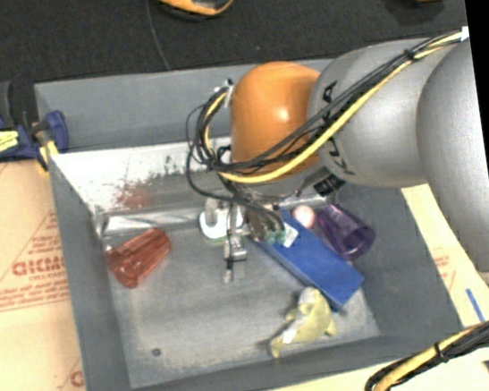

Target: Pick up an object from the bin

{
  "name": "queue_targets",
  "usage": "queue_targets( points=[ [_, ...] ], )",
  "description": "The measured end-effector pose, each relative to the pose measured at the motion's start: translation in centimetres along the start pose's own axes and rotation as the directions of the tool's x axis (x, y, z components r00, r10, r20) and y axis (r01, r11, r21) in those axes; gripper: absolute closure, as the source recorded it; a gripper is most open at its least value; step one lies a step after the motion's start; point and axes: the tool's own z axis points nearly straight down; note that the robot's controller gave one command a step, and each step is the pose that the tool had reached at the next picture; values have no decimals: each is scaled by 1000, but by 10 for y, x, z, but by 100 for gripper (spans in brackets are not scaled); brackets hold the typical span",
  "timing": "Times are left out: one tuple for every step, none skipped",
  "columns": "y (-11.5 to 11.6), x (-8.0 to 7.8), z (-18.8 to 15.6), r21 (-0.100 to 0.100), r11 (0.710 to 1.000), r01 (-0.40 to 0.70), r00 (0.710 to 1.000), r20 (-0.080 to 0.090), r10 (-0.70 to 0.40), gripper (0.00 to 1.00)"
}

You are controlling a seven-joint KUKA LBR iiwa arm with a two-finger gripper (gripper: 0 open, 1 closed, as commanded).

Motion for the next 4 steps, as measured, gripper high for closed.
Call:
queue_targets(
  points=[
    [0,-2,-4,-1,1000,-2,1000,8,2,0],
    [-45,52,25,1,995,96,995,9,-96,0],
    [-89,29,51,-3,1000,-17,1000,17,17,0],
    [-97,75,60,1,990,139,990,9,-139,0]
  ],
)
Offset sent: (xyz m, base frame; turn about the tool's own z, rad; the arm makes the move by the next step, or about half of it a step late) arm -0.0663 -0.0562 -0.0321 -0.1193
